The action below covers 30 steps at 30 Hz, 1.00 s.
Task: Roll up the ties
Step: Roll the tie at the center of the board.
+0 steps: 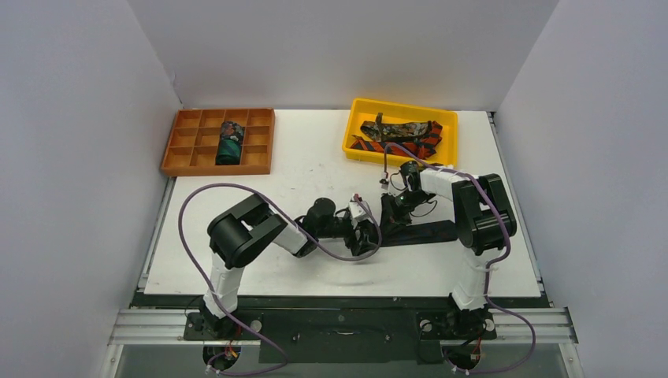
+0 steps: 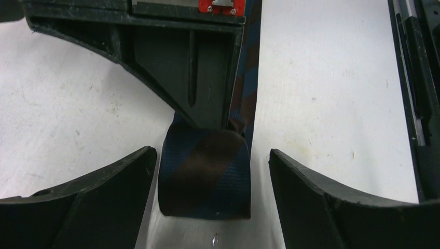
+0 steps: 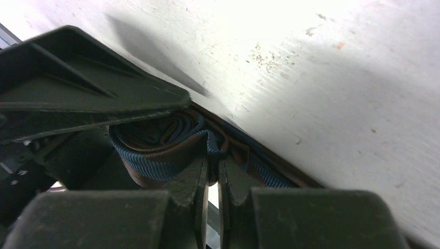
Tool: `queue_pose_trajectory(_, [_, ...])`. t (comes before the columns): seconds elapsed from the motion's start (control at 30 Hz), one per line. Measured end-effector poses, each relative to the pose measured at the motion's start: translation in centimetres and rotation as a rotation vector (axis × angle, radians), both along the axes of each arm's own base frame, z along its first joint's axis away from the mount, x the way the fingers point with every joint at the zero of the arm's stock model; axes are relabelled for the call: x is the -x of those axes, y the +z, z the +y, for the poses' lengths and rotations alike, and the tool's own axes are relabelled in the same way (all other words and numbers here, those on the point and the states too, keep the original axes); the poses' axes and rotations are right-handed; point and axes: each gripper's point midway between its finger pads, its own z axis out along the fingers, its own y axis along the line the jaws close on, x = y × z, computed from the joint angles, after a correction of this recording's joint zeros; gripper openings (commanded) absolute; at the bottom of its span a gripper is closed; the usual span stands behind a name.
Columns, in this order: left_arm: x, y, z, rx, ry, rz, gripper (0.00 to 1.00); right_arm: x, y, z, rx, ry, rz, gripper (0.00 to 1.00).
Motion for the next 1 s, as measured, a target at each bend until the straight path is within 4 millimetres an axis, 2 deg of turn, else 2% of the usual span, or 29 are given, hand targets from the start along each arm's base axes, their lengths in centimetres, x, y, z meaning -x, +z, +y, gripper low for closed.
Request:
queue_pose_trajectory(0.07, [0.0,-0.2,-0.4,0.032,0.004,0.002,0.7,0.0,0.0,0.3,-0.021,-0.005,0.005,0.0])
queue_pose_trajectory(0.27, [-0.1,-0.9,-1.4,0.125,0.009,-0.011,0.39,0.2,-0.1,0.7,-0.05,-0.013,0.012,0.0])
queue_pose_trajectory(0.43, [-0.3,-1.2,-1.5,0.131,0.013,-0.042,0.2,0.2,-0.1,0.7,-0.053,-0.012,0.01,0.0])
queue_pose_trajectory(0.47, [-0.3,-1.3,-1.4,0.122,0.01,-0.053,0.16,0.2,0.0,0.7,-0.054,-0.011,0.009,0.01])
queue_pose_trajectory(0.5, [-0.3,-1.3,-1.4,0.109,0.008,-0.062,0.14,0.2,0.0,0.7,-0.055,-0.008,0.008,0.08])
queue_pose_trajectory(0.53, [-0.3,-1.4,-1.4,0.093,0.009,-0.07,0.13,0.2,0.0,0.7,-0.057,-0.003,0.005,0.11])
queue_pose_trajectory(0.57, [-0.3,-1.4,-1.3,0.065,0.007,-0.087,0.12,0.2,0.1,0.7,-0.058,0.005,0.001,0.2])
queue_pose_trajectory(0.7, [-0.3,-1.4,-1.2,-0.038,-0.006,-0.126,0.1,-0.2,0.5,0.3,-0.06,0.036,-0.038,0.37])
queue_pose_trajectory(0.87, [-0.6,-1.5,-1.5,-0.13,-0.043,-0.147,0.09,-1.5,1.8,-2.5,-0.042,0.023,-0.127,0.42])
queue_pose_trajectory(1.0, [-0.7,-1.5,-2.0,-0.179,-0.073,-0.157,0.09,-1.9,3.4,-3.2,-0.066,0.001,-0.174,0.43])
